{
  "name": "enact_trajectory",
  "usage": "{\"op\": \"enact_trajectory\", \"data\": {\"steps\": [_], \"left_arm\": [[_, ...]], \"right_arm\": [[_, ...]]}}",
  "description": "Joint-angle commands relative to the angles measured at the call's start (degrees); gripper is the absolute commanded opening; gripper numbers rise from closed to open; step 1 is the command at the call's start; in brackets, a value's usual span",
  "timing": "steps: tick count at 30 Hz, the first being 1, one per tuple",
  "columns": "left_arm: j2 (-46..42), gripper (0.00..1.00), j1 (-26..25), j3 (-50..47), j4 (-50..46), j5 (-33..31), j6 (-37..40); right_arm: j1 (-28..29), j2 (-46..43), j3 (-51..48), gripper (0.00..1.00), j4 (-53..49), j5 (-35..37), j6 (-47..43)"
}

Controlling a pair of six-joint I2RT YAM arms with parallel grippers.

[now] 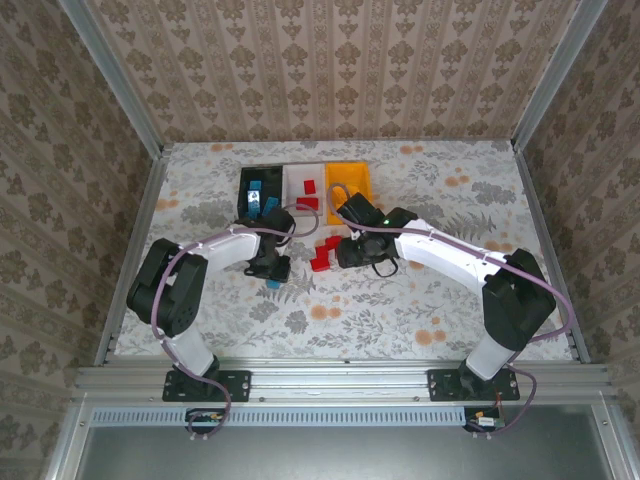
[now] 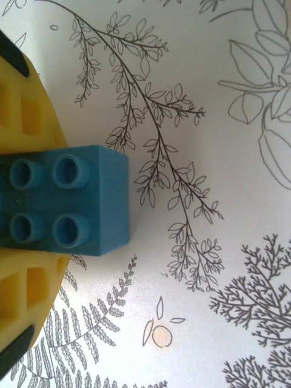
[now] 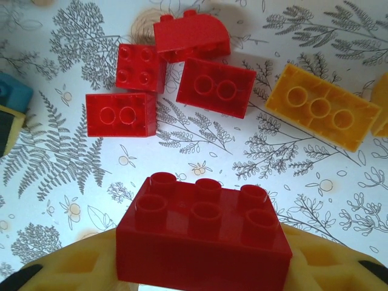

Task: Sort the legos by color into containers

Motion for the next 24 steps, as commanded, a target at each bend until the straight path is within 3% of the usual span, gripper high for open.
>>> {"op": "enact_trajectory", "data": {"steps": [1,6,11,24], "left_arm": [[0.21,0.19,-0.32,0.07,3.13,1.70,0.29],[-8.03,0.18,4.83,1.05,0.93,2.08,0.10],[-11.13,0.19,12.73,9.28,-0.41,2.33,1.68],[13.90,0.18,18.54,40.38,-3.69,0.84,8.15]], "right_arm": [[-0.57,-1.64,0.79,0.36,-0.01,0.09,1.10],[-0.85,-1.60,0.79,0.36,1.22,-0.96,1.74],[-1.10,-1.20,0.95,0.36,2.03,-2.15,2.01],[-1.97,-4.17,-1.88,0.36,3.47,-2.04,-0.34]]}}
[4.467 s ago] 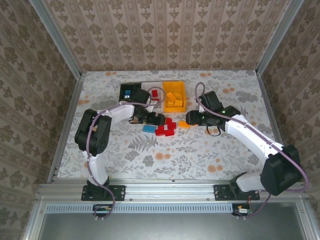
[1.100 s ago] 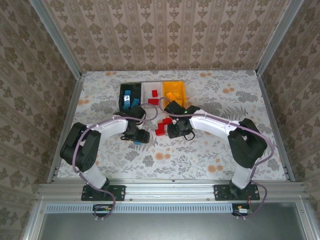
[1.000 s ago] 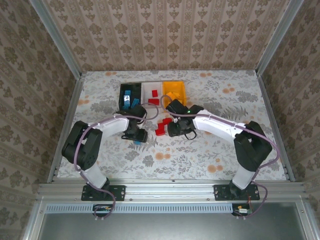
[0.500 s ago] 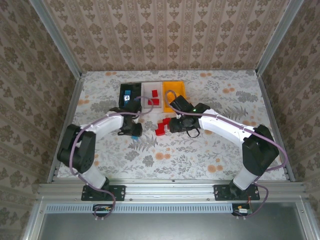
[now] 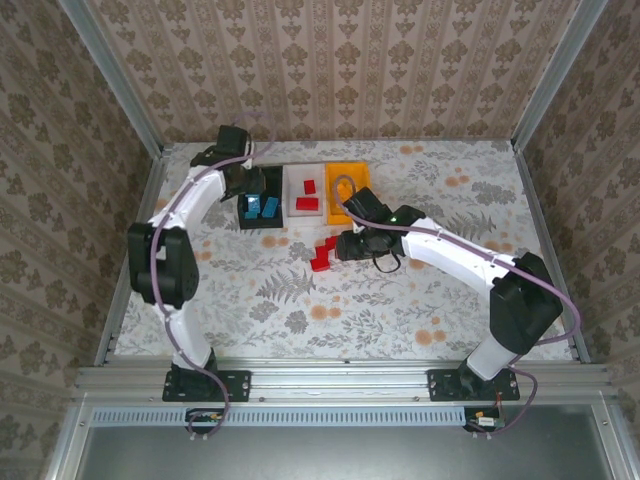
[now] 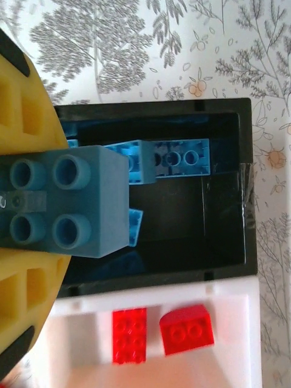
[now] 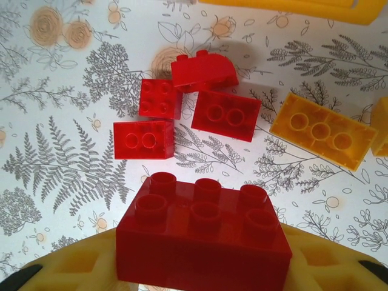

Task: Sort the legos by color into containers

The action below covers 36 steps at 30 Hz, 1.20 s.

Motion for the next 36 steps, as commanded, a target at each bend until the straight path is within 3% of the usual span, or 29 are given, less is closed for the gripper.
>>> {"op": "enact_trajectory", "data": {"steps": [1,6,11,17,23,30,36], "left_arm": [[4.22,0.19,0.42,5.37,-3.38,-0.05,2.89],[11.06,0.21,0.47,10.90,-5.21,0.88,3.68],[13.81,0.41,0.53,13.04,-6.06,2.67,3.34],[8.72,0.71,0.51,10.36,-6.26,4.80,2.06],[-8.71,1.00,0.86,-3.12,-3.47,6.40,-0.04],[-38.89,1.00,1.15,-27.12,-0.20,5.09,1.75],[-65.70,1.00,2.00,-45.68,3.00,5.06,10.56]], "right_arm": [[-0.65,-2.11,-1.73,0.36,0.32,0.05,-1.46],[-1.13,-1.25,-1.69,0.36,0.17,0.10,-1.77],[-1.26,-0.49,-1.14,0.36,0.08,0.01,-1.57],[-1.26,-0.35,-0.02,0.36,1.09,-0.73,-0.49],[-1.27,3.75,7.35,0.36,2.71,-0.79,-1.79],[-1.30,16.72,24.92,0.36,3.51,3.46,-8.00],[-1.44,30.83,40.93,0.36,3.51,7.06,-10.53]]}}
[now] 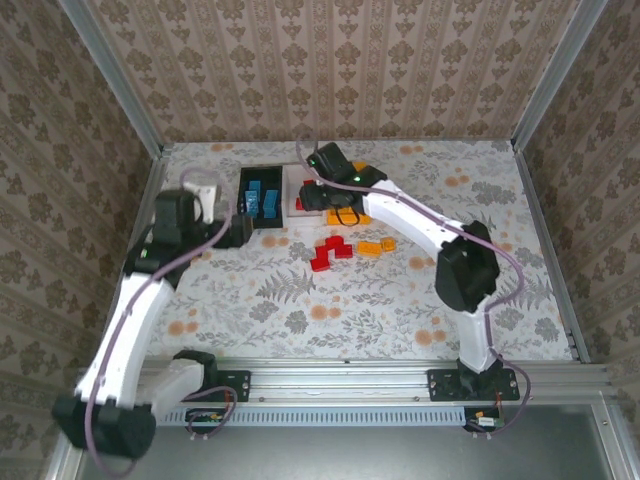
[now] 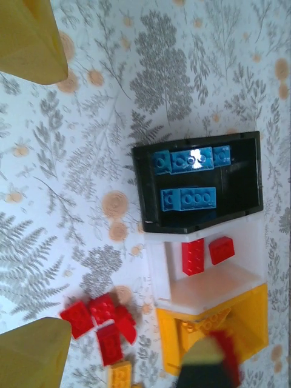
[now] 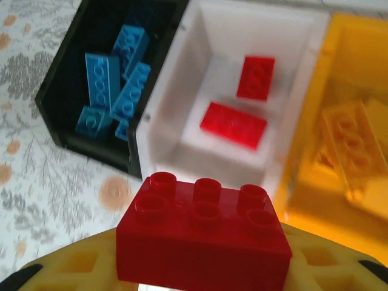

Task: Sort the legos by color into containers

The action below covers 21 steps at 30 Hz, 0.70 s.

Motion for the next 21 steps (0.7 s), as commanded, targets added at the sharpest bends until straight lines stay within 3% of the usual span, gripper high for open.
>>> {"op": "enact_trajectory", "data": {"steps": [1,4,8,12,15,21], "left_arm": [[-10.62,1.00,0.41,-8.30,2.65,0.96,7.54],[-18.53,1.00,0.47,-12.85,3.76,1.79,9.71],[-21.98,1.00,0.49,-14.49,4.02,3.79,10.50],[-21.21,1.00,0.36,-14.61,3.62,4.44,10.55],[-21.29,1.00,0.11,-14.77,3.87,4.54,10.23],[-21.38,1.00,-0.20,-14.91,4.02,4.94,9.71]], "right_arm": [[-0.42,7.05,7.74,0.36,-0.25,3.90,-2.75],[-0.60,13.28,16.11,0.37,-1.70,4.81,-2.79],[-0.62,20.18,26.56,0.41,-4.70,5.81,-2.99],[-0.78,25.54,36.71,0.58,-9.69,6.18,-2.71],[-0.87,25.12,38.67,0.68,-11.02,6.63,-2.56],[-1.12,19.34,36.98,0.71,-14.40,7.83,-3.13]]}}
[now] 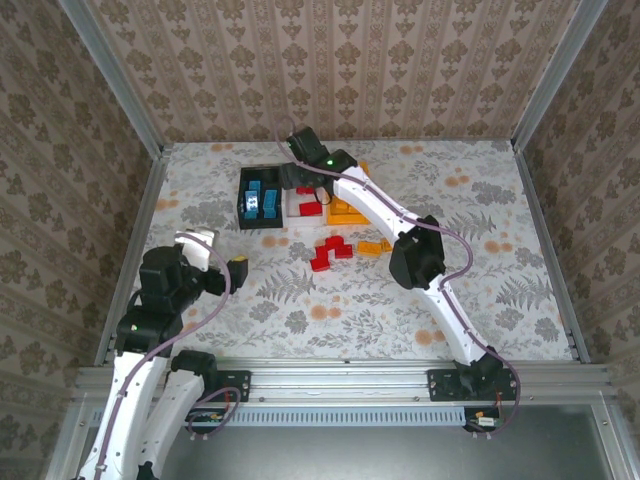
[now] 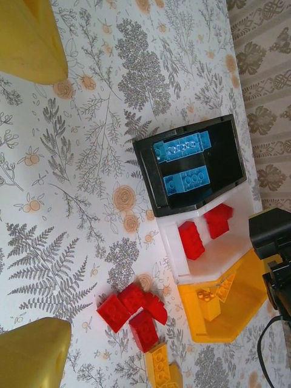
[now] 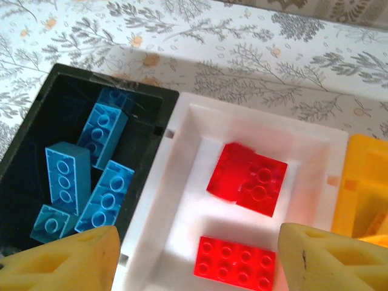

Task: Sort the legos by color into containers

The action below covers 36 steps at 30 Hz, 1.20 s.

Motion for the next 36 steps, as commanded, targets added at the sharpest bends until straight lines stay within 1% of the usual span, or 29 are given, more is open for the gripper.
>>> {"op": "enact_trajectory", "data": {"steps": [1,5,7,9,12,14,17,20,23,27,36], "left_arm": [[-0.10,1.00,-0.14,-0.57,1.49,1.23,1.10],[0.00,1.00,-0.25,-0.35,1.31,1.23,0.75],[0.29,1.00,-0.34,-0.40,1.31,1.44,0.53],[1.23,1.00,-0.41,-0.36,1.35,2.20,0.30],[3.25,1.00,-0.59,-0.09,1.57,4.53,-0.34],[5.09,1.00,-0.78,0.21,1.66,6.38,-0.89],[7.81,1.00,-1.53,0.97,1.07,8.15,-2.08],[9.48,1.00,-2.31,1.46,0.31,8.17,-2.17],[9.68,1.00,-2.78,1.18,0.67,8.86,-1.98],[9.65,1.00,-3.04,1.23,0.55,8.62,-1.89],[9.44,1.00,-3.42,1.23,0.34,8.06,-1.57]], "right_arm": [[-0.37,-7.00,-1.18,0.71,-4.45,2.31,-0.80],[-0.45,-12.97,-8.31,0.71,-8.42,0.35,-0.06],[-0.46,-16.00,-14.21,0.71,-10.67,-0.62,1.66],[-0.46,-19.36,-22.74,0.72,-11.09,-3.02,2.87],[-0.38,-22.64,-33.52,0.72,-10.37,-5.98,4.79],[-0.13,-24.23,-38.86,0.72,-9.58,-7.12,4.77],[-0.02,-25.73,-44.47,0.72,-8.86,-6.66,5.26],[0.60,-26.52,-48.71,0.70,-6.26,-9.81,7.37],[2.44,-26.13,-50.25,0.69,-4.31,-10.22,8.63],[4.03,-23.95,-49.02,0.68,-3.89,-10.29,9.33],[5.76,-20.88,-46.23,0.64,-4.45,-10.79,10.03]]}}
